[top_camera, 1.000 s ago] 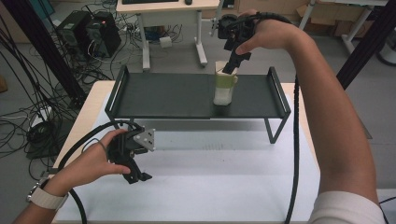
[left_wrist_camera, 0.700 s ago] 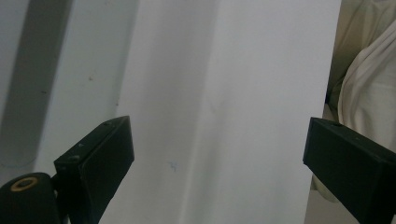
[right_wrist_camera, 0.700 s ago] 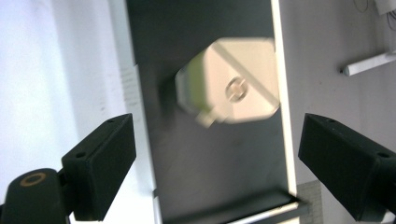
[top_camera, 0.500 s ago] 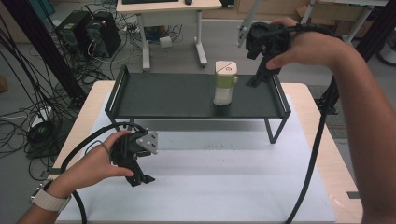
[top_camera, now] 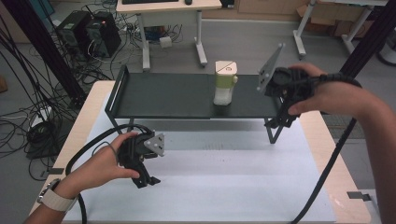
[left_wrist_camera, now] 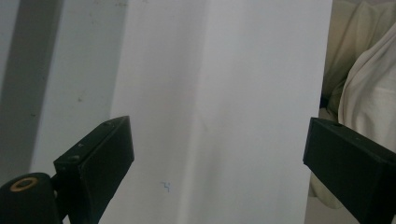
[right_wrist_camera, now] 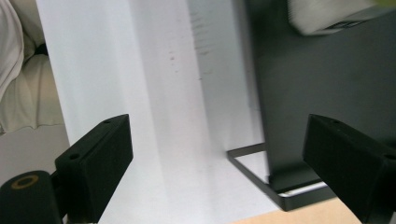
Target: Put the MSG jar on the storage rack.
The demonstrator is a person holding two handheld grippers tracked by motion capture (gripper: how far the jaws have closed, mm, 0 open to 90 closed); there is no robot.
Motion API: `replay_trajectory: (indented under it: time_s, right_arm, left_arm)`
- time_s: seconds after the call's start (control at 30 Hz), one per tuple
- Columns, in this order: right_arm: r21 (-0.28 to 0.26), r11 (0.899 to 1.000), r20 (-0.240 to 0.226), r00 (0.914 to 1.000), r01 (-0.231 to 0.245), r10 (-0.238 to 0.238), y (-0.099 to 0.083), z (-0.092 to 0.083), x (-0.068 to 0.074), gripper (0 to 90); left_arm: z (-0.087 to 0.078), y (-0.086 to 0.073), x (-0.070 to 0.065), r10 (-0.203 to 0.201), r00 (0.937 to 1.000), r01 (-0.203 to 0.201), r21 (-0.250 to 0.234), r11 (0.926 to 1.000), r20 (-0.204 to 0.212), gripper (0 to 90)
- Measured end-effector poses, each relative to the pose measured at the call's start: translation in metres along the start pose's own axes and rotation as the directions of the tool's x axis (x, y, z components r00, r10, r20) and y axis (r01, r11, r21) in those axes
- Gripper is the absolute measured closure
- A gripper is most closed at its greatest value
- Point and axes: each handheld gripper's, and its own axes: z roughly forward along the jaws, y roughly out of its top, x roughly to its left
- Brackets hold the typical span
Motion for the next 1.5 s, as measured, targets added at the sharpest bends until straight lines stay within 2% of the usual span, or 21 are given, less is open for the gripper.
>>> replay_trajectory:
  time_s: [0.07,0.1,0.23,0.37,0.53,0.7,0.73,0.9,1.07,1.17,1.5]
  right_arm:
    - [0.01,1.0,-0.017,0.9998,-0.004,0.005,-0.004,0.017,0.01,8.8]
    - [0.01,1.0,-0.017,0.9998,-0.004,0.005,-0.004,0.017,0.01,8.8]
    - [0.034,0.999,-0.046,0.9988,-0.016,0.018,-0.01,0.039,0.019,8.7]
    - [0.017,1.0,-0.066,0.9975,-0.024,0.025,-0.021,0.057,0.026,8.6]
    - [0.029,0.999,-0.085,0.996,-0.026,0.029,-0.025,0.074,0.035,7.8]
    - [0.046,0.999,-0.1,0.9946,-0.021,0.026,-0.025,0.085,0.041,7.4]
    - [0.048,0.999,-0.103,0.9943,-0.024,0.029,-0.025,0.087,0.042,7.4]
    - [0.041,0.999,-0.117,0.9926,-0.029,0.034,-0.028,0.097,0.045,6.9]
    - [0.057,0.998,-0.141,0.9896,-0.02,0.028,-0.029,0.109,0.045,6.7]
    - [0.065,0.998,-0.135,0.9903,-0.023,0.032,-0.03,0.113,0.044,6.1]
    - [0.052,0.998,-0.147,0.9884,-0.034,0.041,-0.037,0.122,0.042,5.7]
  left_arm:
    - [0.003,0.002,-0.001,0.002,1.0,-0.002,0.012,0.9999,0.005,8.9]
    - [0.003,0.002,-0.001,0.002,1.0,-0.002,0.012,0.9999,0.005,8.9]
    - [0.003,0.004,-0.003,0.012,0.9999,-0.012,0.021,0.9997,0.006,8.8]
    - [0.003,0.005,-0.006,0.014,0.9999,-0.014,0.021,0.9997,0.007,8.8]
    - [0.006,0.007,-0.01,0.02,0.9998,-0.02,0.023,0.9995,0.009,8.8]
    - [0.006,0.009,-0.014,0.026,0.9996,-0.026,0.02,0.9995,0.009,8.8]
    - [0.006,0.009,-0.015,0.017,0.9998,-0.017,0.021,0.9996,0.009,8.8]
    - [0.006,0.009,-0.019,0.017,0.9998,-0.017,0.024,0.9996,0.008,8.8]
    - [0.005,0.01,-0.021,0.014,0.9999,-0.014,0.029,0.9995,0.005,8.8]
    - [0.004,0.01,-0.021,0.011,0.9999,-0.011,0.03,0.9995,0.003,8.8]
    - [0.004,0.008,-0.021,0.004,1.0,-0.004,0.035,0.9994,0.001,8.6]
